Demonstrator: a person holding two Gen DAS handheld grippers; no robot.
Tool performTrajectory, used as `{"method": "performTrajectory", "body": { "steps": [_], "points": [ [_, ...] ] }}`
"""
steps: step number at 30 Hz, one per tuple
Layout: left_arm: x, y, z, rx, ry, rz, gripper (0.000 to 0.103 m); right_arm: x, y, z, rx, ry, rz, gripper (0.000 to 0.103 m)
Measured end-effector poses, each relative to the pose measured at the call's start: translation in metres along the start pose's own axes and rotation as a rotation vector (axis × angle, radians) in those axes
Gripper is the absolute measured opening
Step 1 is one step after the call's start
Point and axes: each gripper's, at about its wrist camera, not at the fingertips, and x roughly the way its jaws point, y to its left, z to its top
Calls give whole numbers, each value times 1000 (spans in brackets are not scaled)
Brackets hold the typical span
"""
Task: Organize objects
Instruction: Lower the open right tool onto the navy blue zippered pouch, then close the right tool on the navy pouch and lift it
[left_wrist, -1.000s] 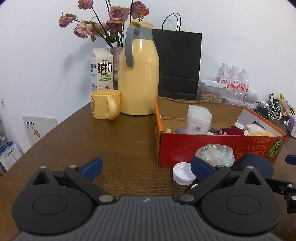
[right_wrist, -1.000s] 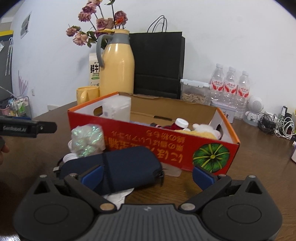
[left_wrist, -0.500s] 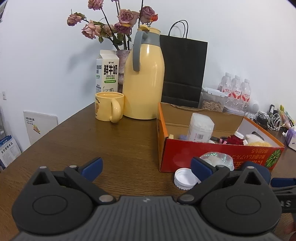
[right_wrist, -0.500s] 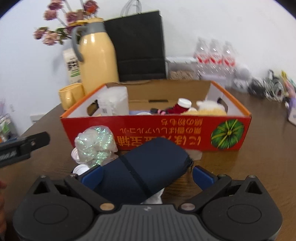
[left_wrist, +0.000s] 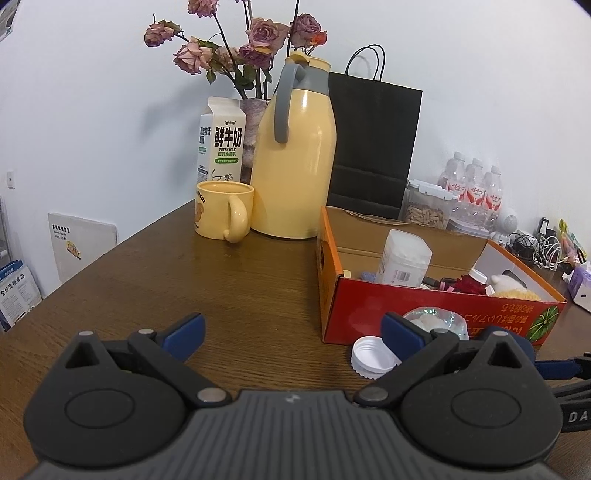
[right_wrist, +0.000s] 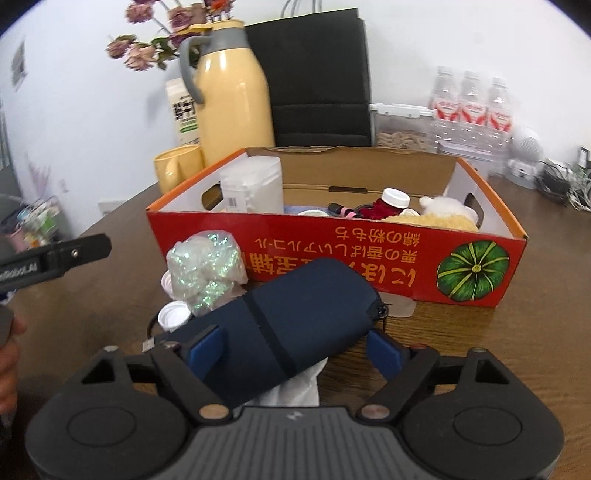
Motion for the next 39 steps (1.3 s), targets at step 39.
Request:
{"method": "performTrajectory", "body": {
  "steps": [39],
  "points": [
    [2, 10, 0, -45, 18, 33, 103, 9, 34, 22, -189, 133, -77, 85]
  ]
}}
